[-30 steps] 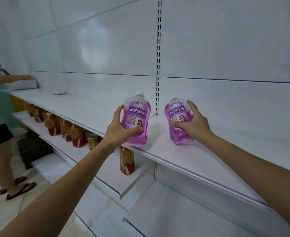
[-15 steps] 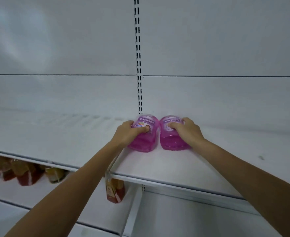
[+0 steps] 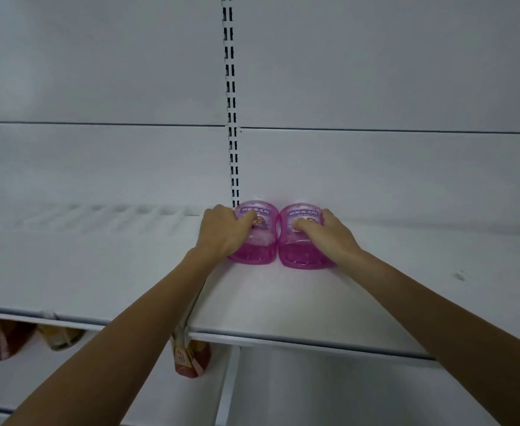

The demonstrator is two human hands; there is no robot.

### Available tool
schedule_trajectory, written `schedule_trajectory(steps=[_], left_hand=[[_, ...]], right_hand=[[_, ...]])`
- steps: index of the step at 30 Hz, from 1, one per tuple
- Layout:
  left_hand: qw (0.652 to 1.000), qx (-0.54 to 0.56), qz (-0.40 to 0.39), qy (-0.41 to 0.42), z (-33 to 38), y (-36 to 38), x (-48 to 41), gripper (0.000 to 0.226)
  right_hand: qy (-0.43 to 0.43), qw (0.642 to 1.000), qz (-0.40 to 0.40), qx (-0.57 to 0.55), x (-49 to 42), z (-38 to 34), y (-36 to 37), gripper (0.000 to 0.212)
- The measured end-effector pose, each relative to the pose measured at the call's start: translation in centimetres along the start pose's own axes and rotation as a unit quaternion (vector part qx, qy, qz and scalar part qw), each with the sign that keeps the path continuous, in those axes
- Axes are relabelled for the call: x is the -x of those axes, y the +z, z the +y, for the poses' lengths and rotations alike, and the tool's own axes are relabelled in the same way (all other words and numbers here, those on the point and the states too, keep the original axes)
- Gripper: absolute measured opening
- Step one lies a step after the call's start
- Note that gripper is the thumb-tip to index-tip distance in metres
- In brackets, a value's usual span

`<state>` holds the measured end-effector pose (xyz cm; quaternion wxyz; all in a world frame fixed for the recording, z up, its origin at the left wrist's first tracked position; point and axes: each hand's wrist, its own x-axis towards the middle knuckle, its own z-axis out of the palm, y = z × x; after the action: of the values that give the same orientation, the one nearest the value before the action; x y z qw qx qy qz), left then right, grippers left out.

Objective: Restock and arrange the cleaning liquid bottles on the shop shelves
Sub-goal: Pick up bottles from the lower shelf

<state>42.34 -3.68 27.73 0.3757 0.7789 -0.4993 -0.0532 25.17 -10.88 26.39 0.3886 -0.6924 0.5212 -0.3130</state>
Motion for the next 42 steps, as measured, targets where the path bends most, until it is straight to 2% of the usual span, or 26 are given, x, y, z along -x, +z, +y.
schedule_trajectory(steps=[3, 7, 11, 14, 16, 19, 22, 24, 27, 34, 42], left_hand=[[1.000, -0.021, -0.007, 0.005, -0.4, -0.1, -0.5, 0.051], [1.000, -0.024, -0.012, -0.007, -0.7, -0.1, -0.3, 0.053], [0.997, -0.067, -0.028, -0.005, -0.4, -0.5, 0.1, 0.054], [0.996, -0.078, 0.003, 0.043, 0.1, -1.2, 1.2, 0.047], [0.995, -0.059, 0.014, 0.079, 0.5, -1.7, 2.2, 0.049], [0.990, -0.068, 0.007, 0.123, 1.7, -2.1, 4.1, 0.050], [0.987, -0.062, -0.009, 0.150, 4.3, -1.9, 6.2, 0.061], [0.984, -0.060, -0.020, 0.169, 6.5, -1.0, 7.5, 0.058], [0.980, -0.038, -0.027, 0.195, 10.0, 1.5, 9.8, 0.046], [0.968, 0.024, -0.081, 0.237, 20.2, 10.0, 18.0, 0.045], [0.924, 0.093, -0.176, 0.325, 32.8, 20.4, 30.2, 0.043]], right_hand=[[-0.005, 0.998, 0.029, 0.063, -0.2, -0.3, 0.3, 0.083], [-0.014, 0.991, 0.047, 0.123, -0.4, -0.3, 0.4, 0.071], [-0.008, 0.994, 0.021, 0.105, -0.1, -0.4, 0.0, 0.073], [-0.004, 1.000, -0.010, 0.007, 0.6, -0.5, -1.2, 0.064], [-0.017, 0.999, 0.014, -0.043, 0.9, -0.4, -2.5, 0.064], [-0.065, 0.995, 0.067, -0.020, 1.6, -0.2, -4.7, 0.069], [-0.110, 0.989, 0.092, 0.032, 3.0, 0.2, -6.8, 0.067], [-0.123, 0.986, 0.104, 0.047, 4.4, 0.9, -8.6, 0.065], [-0.124, 0.983, 0.122, 0.050, 6.6, 3.2, -12.3, 0.062], [-0.085, 0.976, 0.185, 0.080, 14.1, 11.3, -25.7, 0.059], [-0.002, 0.955, 0.277, 0.109, 26.0, 23.1, -41.6, 0.055]])
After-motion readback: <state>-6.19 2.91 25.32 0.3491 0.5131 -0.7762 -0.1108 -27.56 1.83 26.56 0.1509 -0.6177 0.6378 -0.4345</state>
